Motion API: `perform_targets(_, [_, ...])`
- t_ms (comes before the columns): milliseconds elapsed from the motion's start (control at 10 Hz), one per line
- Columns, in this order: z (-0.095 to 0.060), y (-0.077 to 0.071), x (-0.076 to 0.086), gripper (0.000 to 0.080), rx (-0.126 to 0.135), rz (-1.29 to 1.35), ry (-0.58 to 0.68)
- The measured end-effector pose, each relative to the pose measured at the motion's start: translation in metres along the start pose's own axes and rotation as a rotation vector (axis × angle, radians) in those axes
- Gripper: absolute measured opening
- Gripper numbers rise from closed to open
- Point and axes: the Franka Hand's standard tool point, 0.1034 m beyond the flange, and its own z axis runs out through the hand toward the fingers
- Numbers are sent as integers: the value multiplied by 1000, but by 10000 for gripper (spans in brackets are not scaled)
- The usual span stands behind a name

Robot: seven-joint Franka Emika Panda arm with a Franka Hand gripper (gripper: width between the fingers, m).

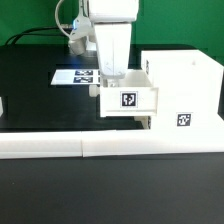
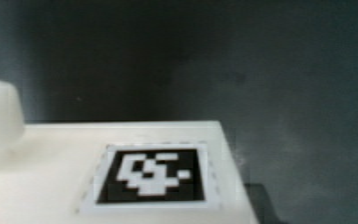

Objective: Assemble drawer

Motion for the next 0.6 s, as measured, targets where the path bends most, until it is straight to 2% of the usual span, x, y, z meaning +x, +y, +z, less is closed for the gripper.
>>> perform_targets(600, [1, 0, -6, 42, 5, -96, -4])
